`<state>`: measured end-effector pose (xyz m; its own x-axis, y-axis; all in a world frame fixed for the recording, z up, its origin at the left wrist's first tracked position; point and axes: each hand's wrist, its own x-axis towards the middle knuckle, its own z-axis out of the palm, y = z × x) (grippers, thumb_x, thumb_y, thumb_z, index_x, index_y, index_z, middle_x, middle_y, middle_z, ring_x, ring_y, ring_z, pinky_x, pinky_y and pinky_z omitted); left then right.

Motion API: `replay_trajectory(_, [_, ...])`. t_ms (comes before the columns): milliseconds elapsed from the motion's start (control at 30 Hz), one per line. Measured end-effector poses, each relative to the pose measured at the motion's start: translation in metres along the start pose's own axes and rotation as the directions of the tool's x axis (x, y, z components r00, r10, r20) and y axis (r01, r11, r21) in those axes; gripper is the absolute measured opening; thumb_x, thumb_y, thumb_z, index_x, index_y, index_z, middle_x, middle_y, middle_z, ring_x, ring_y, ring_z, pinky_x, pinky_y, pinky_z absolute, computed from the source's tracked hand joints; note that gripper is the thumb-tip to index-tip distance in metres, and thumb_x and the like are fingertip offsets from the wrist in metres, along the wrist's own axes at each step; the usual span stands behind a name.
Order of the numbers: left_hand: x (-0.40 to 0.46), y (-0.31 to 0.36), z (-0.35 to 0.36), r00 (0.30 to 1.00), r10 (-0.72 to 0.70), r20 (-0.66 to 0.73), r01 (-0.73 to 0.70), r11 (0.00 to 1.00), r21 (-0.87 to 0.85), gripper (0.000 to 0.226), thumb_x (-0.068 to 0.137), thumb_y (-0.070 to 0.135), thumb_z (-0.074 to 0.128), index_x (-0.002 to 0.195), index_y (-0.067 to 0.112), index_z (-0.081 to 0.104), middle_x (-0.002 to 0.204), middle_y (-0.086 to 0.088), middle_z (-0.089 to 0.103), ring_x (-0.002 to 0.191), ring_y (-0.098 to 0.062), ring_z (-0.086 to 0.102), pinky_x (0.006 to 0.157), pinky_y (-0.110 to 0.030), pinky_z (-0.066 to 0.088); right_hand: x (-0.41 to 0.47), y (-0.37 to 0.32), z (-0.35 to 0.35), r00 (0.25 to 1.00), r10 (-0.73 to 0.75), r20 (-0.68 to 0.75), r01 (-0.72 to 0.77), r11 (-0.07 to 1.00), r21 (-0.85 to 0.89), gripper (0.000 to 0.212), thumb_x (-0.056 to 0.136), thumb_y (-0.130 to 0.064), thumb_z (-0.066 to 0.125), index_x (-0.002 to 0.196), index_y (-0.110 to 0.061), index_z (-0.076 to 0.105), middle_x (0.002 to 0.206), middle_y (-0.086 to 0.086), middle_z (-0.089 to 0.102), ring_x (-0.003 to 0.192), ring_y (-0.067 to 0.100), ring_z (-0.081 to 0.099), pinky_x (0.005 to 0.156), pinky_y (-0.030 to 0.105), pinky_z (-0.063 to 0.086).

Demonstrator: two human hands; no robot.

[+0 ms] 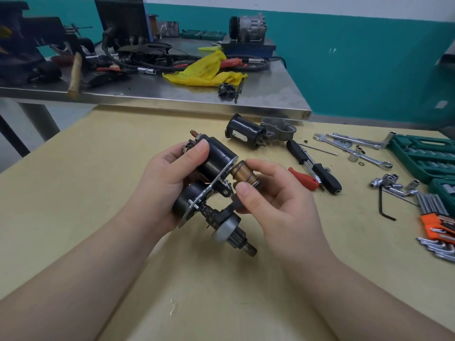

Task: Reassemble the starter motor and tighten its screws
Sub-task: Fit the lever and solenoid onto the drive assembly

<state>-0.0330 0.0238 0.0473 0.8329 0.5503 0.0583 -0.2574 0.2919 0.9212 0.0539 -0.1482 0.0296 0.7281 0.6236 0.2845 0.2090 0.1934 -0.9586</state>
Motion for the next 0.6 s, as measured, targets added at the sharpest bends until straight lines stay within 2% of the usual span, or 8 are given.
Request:
replay_trajectory(100, [-0.0013,-0.0029,0.0034,1.0,0.001,0.013,-0.001,1.0,0.006,0.045,0.091,0.037,0.075,0.112,-0.003,0.071,0.086,-0.02,0.074,0.065,-0.032,0.072,0.056,-0.033,0.059,0.0014,0.001,-0.0006,0.999,0.018,-0.049,-0.018,1.0,0.003,0.018,0.095,-0.018,0.078,0.106,-0.033,0.077,0.098,-0.003,0.081,0.087,0.021,0.079,0.079,0.031,0.063])
replay_trajectory(167, [-0.0025,-0.0046,0.0055,1.0,0.008,0.017,-0.008,1.0,-0.013,0.045,0.09,0.038,0.077,0.111,-0.001,0.072,0.085,-0.018,0.074,0.065,-0.031,0.073,0.058,-0.033,0.06,0.003,0.0009,-0.0029,0.999,0.027,-0.043,-0.028,0.999,-0.023,0.023,0.097,-0.009,0.077,0.103,-0.031,0.078,0.095,-0.004,0.081,0.083,0.019,0.079,0.076,0.026,0.062])
replay_trajectory(233, [-0.0029,-0.0051,0.0066,1.0,0.011,0.006,-0.011,0.999,-0.031,0.048,0.088,0.039,0.078,0.113,-0.001,0.071,0.085,-0.017,0.075,0.066,-0.029,0.073,0.059,-0.034,0.061,0.0048,-0.0001,-0.0041,0.999,0.024,-0.038,-0.025,0.999,-0.042,0.027,0.096,-0.008,0.078,0.1,-0.035,0.08,0.094,-0.004,0.081,0.082,0.018,0.079,0.076,0.03,0.064])
replay_trajectory(367, [-0.0032,-0.0055,0.0067,1.0,-0.002,-0.015,0.001,1.0,-0.023,0.045,0.09,0.038,0.078,0.11,-0.002,0.072,0.086,-0.02,0.075,0.064,-0.033,0.073,0.058,-0.035,0.061,0.0057,-0.0009,-0.0032,1.0,0.005,-0.009,-0.006,0.996,-0.086,0.031,0.095,-0.007,0.079,0.1,-0.038,0.079,0.097,-0.009,0.081,0.089,0.015,0.079,0.086,0.04,0.065])
replay_trajectory(500, [-0.0043,-0.0057,0.0062,0.999,-0.011,-0.038,0.01,1.0,-0.023,0.057,0.091,0.036,0.076,0.117,-0.014,0.065,0.088,-0.022,0.074,0.067,-0.032,0.072,0.059,-0.034,0.061,0.0066,-0.0038,-0.0028,1.0,0.013,0.014,-0.011,0.991,-0.136,0.031,0.095,-0.007,0.079,0.098,-0.037,0.077,0.095,-0.011,0.081,0.087,0.014,0.078,0.086,0.046,0.065])
replay_trajectory(600, [-0.004,-0.005,0.0066,1.0,0.001,-0.029,-0.001,1.0,-0.01,0.061,0.091,0.036,0.078,0.119,-0.015,0.063,0.09,-0.023,0.073,0.069,-0.032,0.072,0.058,-0.034,0.06,0.0078,-0.005,-0.0039,0.999,0.039,0.031,-0.033,0.988,-0.152,0.026,0.094,-0.008,0.08,0.1,-0.033,0.079,0.093,-0.008,0.081,0.085,0.018,0.078,0.086,0.051,0.064])
